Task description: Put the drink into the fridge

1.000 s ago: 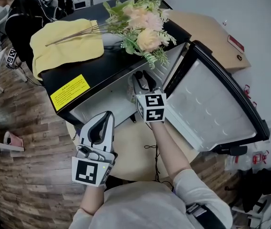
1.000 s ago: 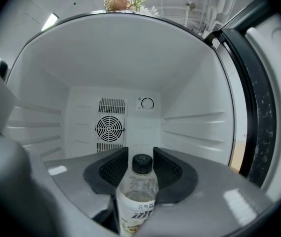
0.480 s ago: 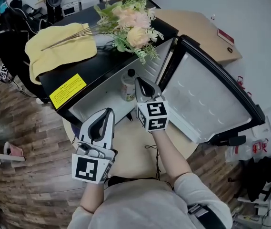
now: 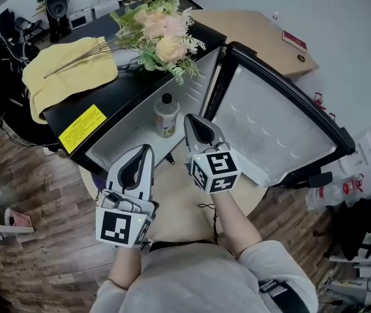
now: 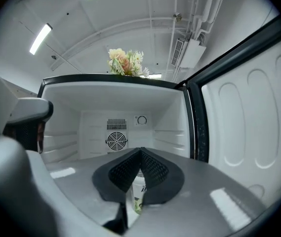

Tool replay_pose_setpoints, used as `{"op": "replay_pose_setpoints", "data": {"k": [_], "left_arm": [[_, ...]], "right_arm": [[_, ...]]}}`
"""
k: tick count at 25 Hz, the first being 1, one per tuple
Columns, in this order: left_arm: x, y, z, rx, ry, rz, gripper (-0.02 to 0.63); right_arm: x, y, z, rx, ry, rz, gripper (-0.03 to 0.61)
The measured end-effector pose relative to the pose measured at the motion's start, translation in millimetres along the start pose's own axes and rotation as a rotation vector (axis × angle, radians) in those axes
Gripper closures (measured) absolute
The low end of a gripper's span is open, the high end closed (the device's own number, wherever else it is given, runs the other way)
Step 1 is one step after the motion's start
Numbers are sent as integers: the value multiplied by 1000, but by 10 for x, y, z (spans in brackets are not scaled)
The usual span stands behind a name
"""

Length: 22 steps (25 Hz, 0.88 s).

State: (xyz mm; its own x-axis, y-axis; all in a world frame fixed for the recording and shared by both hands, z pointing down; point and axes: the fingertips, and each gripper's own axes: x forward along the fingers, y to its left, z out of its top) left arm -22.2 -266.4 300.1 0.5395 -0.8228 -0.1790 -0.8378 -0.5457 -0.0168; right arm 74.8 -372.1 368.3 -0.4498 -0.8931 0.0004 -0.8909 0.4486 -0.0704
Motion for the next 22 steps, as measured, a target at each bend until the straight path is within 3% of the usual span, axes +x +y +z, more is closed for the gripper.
{"op": "replay_pose_setpoints", "data": {"k": [22], "left_arm": [[54,-114,14,-37,-11,-45,606]], "right_arm": [[-857,91,222,-80,-37,-32,568]]}}
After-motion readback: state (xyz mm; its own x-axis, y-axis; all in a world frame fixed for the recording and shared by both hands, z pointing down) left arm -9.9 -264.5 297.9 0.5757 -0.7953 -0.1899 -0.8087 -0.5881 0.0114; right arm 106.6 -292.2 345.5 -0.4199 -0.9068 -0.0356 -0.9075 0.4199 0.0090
